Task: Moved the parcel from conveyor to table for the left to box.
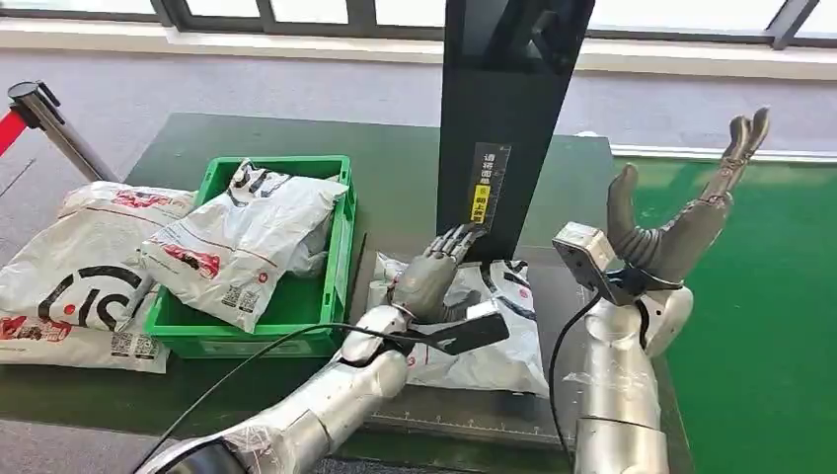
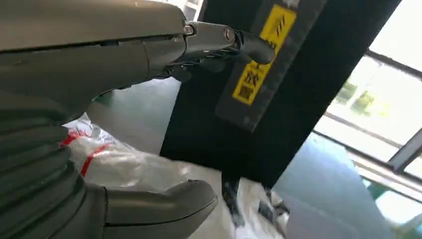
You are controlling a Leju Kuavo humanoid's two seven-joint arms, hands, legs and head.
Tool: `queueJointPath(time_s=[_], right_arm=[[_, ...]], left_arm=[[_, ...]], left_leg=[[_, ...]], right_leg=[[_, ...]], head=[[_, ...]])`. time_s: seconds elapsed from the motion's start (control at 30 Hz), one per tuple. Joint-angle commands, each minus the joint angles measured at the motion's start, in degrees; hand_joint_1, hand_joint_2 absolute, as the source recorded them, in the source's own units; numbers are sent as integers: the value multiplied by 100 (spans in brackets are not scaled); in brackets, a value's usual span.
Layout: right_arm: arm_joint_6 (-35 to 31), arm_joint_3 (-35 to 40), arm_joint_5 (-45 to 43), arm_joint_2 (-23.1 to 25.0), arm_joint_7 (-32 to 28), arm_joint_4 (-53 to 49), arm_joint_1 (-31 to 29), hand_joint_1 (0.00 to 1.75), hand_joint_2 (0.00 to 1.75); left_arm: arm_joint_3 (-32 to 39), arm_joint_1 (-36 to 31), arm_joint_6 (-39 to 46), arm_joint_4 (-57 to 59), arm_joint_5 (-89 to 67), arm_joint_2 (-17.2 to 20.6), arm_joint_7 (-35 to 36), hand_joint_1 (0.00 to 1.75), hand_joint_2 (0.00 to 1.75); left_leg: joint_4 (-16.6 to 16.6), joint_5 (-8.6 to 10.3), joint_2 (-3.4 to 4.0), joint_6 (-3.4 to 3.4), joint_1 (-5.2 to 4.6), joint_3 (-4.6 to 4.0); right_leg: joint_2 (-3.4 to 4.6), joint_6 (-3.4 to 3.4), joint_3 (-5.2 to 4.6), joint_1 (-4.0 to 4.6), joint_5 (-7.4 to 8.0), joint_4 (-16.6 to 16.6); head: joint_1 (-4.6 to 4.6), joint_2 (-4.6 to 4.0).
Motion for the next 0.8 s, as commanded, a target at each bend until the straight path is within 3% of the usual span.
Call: queueJointPath(time_s=[0.03,0.17,0.37,0.4,0.8], right_arm=[[19,-533,-120,94,-7,521,-328,0,175],[19,-500,-125,29,-7,651,-369,0,175],[19,-515,-218,-12,-7,748,-399,0,175],[19,-488,-245,-10,-7,778,-404,0,175],[19,-736,-409,-44,-7,923,-386,0,175]], left_arm=[[-906,-443,-1109,1243,-354,107,800,0,175],[-1054,-290,-2228,1359,-600,210,1110,0,175],[-1086,-202,-2830,1389,-710,241,1157,0,175],[-1088,-186,-2862,1381,-718,238,1157,175,175],[-775,-122,-2727,1331,-718,400,1201,175,175]], left_leg=[[-4,-4,7,0,2,13],[-15,-2,15,1,-1,22],[-17,-2,7,1,0,27],[-21,-1,7,1,0,29],[-25,-1,6,2,0,66]], right_leg=[[0,-7,13,4,-1,-6],[7,-9,19,2,1,-14],[-1,-9,32,3,0,-18],[-2,-10,34,3,2,-20],[-6,-7,73,3,-1,-23]], head=[[0,0],[0,0],[0,0],[0,0],[0,0]])
